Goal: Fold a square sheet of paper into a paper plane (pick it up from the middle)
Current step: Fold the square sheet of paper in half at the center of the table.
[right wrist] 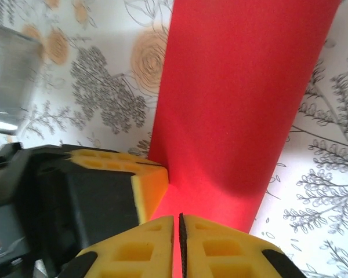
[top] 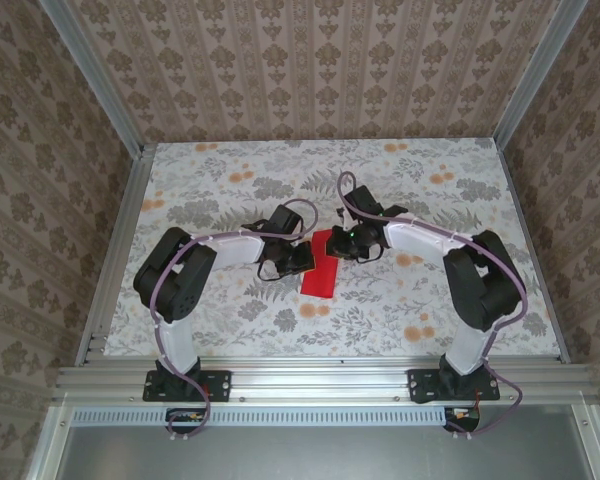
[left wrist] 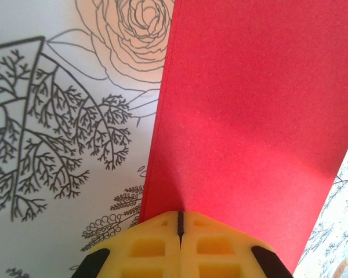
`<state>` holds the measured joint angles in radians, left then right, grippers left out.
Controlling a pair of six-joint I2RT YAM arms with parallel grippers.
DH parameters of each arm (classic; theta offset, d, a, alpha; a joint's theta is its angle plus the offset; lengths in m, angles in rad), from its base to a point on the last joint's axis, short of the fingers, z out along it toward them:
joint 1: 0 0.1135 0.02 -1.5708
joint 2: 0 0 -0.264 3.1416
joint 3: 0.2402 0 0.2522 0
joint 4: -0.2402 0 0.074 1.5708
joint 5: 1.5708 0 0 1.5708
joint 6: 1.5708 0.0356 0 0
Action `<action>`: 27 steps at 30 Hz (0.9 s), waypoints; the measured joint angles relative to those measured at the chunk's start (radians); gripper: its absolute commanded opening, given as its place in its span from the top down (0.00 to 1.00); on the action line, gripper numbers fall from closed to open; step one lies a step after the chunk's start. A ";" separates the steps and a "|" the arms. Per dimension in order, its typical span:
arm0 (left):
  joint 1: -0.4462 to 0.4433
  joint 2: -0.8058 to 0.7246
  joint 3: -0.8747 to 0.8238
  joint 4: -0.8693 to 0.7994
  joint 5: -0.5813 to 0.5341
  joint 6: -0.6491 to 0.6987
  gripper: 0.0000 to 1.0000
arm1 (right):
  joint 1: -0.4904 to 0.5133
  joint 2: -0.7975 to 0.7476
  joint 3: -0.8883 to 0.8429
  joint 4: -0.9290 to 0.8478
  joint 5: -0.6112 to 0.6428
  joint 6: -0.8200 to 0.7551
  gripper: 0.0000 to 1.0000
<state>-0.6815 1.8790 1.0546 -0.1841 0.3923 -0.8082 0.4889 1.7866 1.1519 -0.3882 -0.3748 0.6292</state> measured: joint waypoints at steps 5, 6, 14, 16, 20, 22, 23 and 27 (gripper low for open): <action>-0.001 0.003 0.005 -0.007 -0.002 0.000 0.95 | 0.000 0.061 -0.021 0.035 -0.031 0.003 0.89; -0.002 0.005 0.008 -0.011 -0.003 0.000 0.95 | -0.002 0.067 -0.033 0.049 -0.034 0.002 0.89; -0.005 0.005 0.013 -0.021 -0.015 0.000 0.96 | -0.053 0.079 -0.131 0.137 -0.096 -0.002 0.90; -0.005 0.005 0.013 -0.021 -0.015 0.000 0.96 | -0.060 0.079 -0.142 0.154 -0.111 -0.002 0.90; -0.006 0.006 0.013 -0.021 -0.015 0.000 0.96 | -0.058 0.071 -0.146 0.161 -0.112 -0.001 0.90; -0.006 0.006 0.013 -0.021 -0.015 0.000 0.96 | -0.053 0.060 -0.149 0.163 -0.111 0.002 0.89; -0.007 0.006 0.013 -0.021 -0.016 0.000 0.96 | -0.050 0.048 -0.155 0.165 -0.112 0.005 0.88; -0.009 0.006 0.013 -0.021 -0.019 0.000 0.96 | -0.032 0.017 -0.192 0.200 -0.134 0.029 0.88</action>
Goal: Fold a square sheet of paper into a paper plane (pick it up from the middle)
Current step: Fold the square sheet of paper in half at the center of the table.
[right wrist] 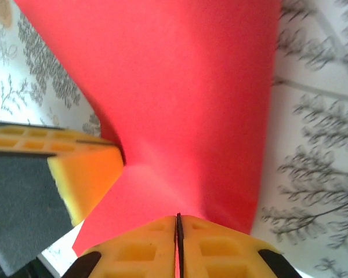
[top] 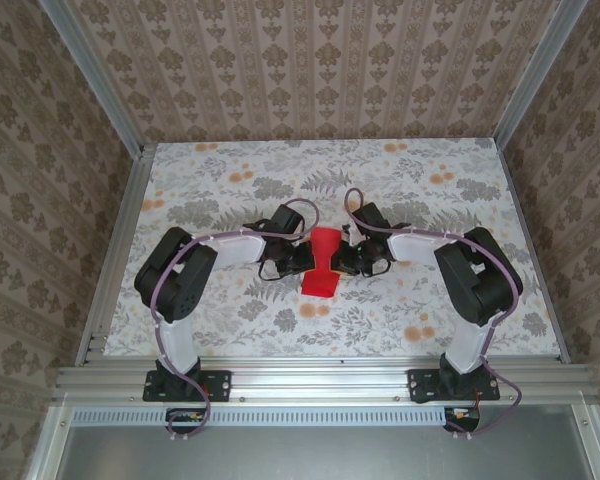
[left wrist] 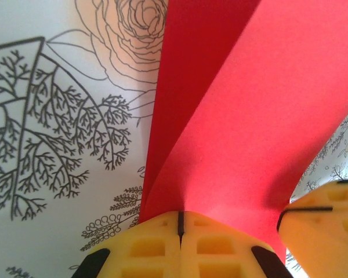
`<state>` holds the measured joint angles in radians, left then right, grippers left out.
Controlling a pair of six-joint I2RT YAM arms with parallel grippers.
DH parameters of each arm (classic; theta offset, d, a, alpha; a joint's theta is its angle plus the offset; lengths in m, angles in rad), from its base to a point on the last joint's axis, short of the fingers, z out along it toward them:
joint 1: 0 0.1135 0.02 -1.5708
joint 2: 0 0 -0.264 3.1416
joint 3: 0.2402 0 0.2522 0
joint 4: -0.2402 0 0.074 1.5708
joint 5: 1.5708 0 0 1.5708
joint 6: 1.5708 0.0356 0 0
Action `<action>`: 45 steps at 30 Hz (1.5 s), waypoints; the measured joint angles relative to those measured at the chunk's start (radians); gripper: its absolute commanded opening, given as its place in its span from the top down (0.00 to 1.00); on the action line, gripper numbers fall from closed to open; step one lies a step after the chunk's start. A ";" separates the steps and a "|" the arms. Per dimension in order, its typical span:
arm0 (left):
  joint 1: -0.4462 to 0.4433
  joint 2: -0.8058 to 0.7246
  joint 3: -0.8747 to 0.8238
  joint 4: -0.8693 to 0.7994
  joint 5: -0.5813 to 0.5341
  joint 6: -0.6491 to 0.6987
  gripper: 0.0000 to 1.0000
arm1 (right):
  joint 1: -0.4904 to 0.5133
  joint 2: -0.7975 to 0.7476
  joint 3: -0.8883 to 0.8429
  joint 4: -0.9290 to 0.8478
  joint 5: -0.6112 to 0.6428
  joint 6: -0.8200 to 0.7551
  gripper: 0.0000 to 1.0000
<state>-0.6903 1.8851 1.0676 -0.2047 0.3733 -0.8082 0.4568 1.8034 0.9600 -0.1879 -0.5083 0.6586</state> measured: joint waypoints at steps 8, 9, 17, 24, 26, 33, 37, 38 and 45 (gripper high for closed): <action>-0.004 0.000 0.000 0.003 -0.007 0.000 0.96 | 0.006 0.006 -0.057 0.038 -0.020 0.010 0.89; -0.004 0.000 0.000 0.003 -0.007 0.000 0.96 | 0.006 0.003 -0.057 0.037 -0.020 0.010 0.89; -0.005 0.000 0.000 0.003 -0.010 -0.001 0.96 | 0.055 -0.069 -0.063 -0.006 -0.018 0.013 0.87; -0.011 0.001 0.000 0.012 -0.015 -0.001 0.96 | 0.087 -0.063 -0.145 0.035 -0.029 0.047 0.87; -0.012 0.001 0.000 0.013 -0.016 -0.001 0.96 | 0.087 -0.064 -0.148 0.041 -0.030 0.049 0.87; -0.015 0.003 0.000 0.021 -0.016 -0.001 0.96 | 0.090 -0.099 -0.167 0.040 -0.026 0.050 0.86; -0.016 0.005 0.000 0.026 -0.018 -0.001 0.96 | 0.092 -0.116 -0.194 0.046 -0.023 0.055 0.86; -0.016 0.005 0.000 0.027 -0.017 -0.001 0.96 | 0.092 -0.113 -0.207 0.058 -0.024 0.056 0.86; -0.017 0.006 0.000 0.027 -0.017 -0.001 0.96 | 0.092 -0.119 -0.194 0.043 -0.019 0.051 0.86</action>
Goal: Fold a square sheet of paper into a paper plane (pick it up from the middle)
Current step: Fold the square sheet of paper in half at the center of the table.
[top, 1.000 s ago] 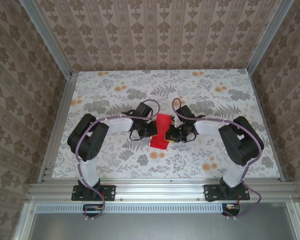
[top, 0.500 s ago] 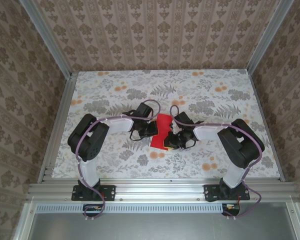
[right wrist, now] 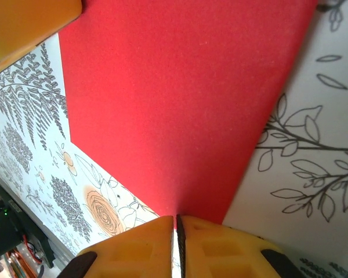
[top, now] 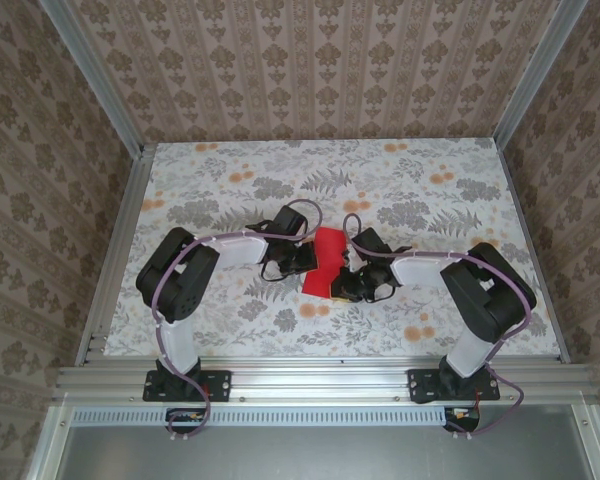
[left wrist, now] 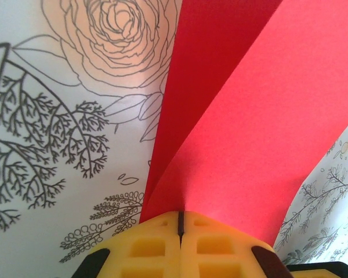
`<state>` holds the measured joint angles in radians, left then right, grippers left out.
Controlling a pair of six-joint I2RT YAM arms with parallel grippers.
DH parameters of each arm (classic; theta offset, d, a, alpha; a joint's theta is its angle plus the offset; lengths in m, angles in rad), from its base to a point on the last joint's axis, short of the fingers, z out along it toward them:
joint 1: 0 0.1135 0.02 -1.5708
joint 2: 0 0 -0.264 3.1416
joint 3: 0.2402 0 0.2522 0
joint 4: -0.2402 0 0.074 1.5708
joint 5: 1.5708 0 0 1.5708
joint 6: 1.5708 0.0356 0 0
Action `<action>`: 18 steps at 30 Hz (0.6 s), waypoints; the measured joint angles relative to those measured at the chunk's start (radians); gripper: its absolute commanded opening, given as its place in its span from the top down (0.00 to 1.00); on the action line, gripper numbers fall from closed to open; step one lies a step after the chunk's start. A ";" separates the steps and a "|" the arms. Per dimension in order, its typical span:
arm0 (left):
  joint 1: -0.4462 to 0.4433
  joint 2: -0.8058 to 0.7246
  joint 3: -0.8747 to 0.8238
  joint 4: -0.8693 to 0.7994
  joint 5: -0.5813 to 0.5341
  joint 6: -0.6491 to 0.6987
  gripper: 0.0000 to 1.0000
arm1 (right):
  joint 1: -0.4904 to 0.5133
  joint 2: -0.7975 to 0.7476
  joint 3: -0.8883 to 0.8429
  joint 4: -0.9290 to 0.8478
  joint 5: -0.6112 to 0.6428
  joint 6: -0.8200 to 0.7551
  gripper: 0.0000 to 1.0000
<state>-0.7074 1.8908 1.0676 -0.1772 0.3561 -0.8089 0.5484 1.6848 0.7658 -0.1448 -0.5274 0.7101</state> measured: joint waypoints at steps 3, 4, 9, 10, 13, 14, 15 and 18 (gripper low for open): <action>0.000 0.000 0.000 0.000 0.000 0.000 0.96 | -0.001 -0.017 0.052 -0.063 0.031 -0.011 0.85; 0.000 0.000 0.000 0.000 0.000 0.000 0.96 | -0.005 -0.023 0.078 -0.077 0.047 -0.019 0.85; 0.000 0.001 0.000 0.000 0.001 0.000 0.96 | -0.045 -0.012 0.225 -0.097 0.119 -0.053 0.86; 0.000 0.001 0.000 0.000 0.002 0.000 0.96 | -0.056 -0.001 0.248 -0.095 0.130 -0.057 0.86; 0.000 0.001 0.000 -0.001 0.002 0.000 0.96 | -0.078 0.047 0.289 -0.091 0.138 -0.068 0.86; 0.000 0.001 0.000 -0.001 0.002 0.000 0.96 | -0.081 0.065 0.298 -0.091 0.139 -0.072 0.86; 0.000 0.001 0.000 -0.001 0.002 0.000 0.96 | -0.081 0.084 0.303 -0.091 0.139 -0.077 0.86; 0.000 0.001 0.001 -0.002 0.002 0.000 0.96 | -0.084 0.135 0.306 -0.091 0.137 -0.084 0.86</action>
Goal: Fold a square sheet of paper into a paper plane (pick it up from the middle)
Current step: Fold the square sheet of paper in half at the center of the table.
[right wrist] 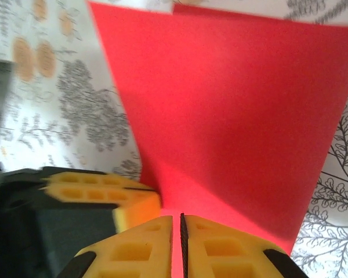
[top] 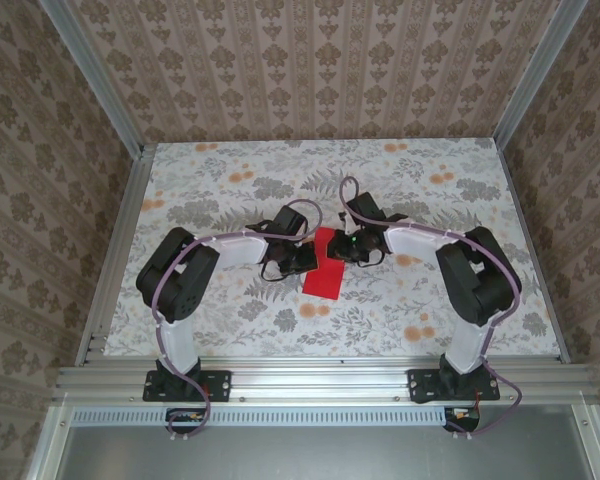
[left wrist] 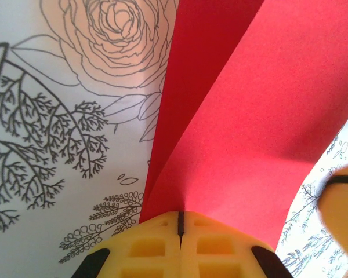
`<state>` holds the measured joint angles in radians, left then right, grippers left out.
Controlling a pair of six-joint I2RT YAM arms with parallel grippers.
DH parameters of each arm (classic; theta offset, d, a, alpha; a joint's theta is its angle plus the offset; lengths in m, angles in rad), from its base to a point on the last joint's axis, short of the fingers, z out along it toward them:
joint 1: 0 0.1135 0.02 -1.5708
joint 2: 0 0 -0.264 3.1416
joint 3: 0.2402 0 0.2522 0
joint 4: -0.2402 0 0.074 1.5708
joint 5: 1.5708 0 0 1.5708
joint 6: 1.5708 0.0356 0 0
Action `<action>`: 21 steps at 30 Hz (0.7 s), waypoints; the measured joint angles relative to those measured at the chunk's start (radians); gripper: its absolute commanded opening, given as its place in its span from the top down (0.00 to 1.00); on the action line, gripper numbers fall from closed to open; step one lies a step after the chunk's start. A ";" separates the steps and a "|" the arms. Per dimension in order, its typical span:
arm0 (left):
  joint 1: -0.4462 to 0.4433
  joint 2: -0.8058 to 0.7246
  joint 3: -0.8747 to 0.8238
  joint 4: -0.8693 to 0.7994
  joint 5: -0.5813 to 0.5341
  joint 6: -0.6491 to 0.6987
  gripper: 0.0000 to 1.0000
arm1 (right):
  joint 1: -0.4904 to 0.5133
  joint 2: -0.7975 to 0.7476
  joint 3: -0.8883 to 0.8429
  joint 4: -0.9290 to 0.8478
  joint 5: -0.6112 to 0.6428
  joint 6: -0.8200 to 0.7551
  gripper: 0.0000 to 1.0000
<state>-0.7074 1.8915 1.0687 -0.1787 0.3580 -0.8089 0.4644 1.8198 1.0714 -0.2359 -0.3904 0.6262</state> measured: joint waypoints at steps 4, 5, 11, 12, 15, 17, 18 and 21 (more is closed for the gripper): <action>0.000 0.000 0.000 0.000 0.000 0.000 0.96 | -0.016 0.051 0.000 0.002 -0.009 -0.003 0.86; 0.000 0.000 0.000 0.000 0.000 0.000 0.96 | -0.025 0.061 -0.001 0.006 -0.009 -0.002 0.86; -0.001 0.005 0.001 0.005 0.002 0.000 0.96 | -0.081 0.071 -0.066 0.124 -0.097 0.027 0.86; -0.001 0.005 0.001 0.005 0.002 0.000 0.96 | -0.085 0.071 -0.070 0.134 -0.113 0.034 0.86; -0.001 0.005 0.001 0.005 0.002 0.000 0.96 | -0.090 0.071 -0.072 0.146 -0.125 0.053 0.86; -0.001 0.005 0.001 0.005 0.002 0.000 0.96 | -0.093 0.068 -0.069 0.146 -0.124 0.059 0.85; -0.001 0.005 0.001 0.005 0.002 0.000 0.97 | -0.095 0.066 -0.063 0.142 -0.122 0.058 0.85; -0.002 0.005 0.003 0.003 0.002 0.000 0.96 | -0.103 0.066 -0.022 0.134 -0.116 0.056 0.85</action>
<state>-0.7090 1.8961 1.0714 -0.1757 0.3595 -0.8085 0.3614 1.8862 1.0492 -0.1024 -0.5060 0.6827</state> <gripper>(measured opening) 0.059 0.149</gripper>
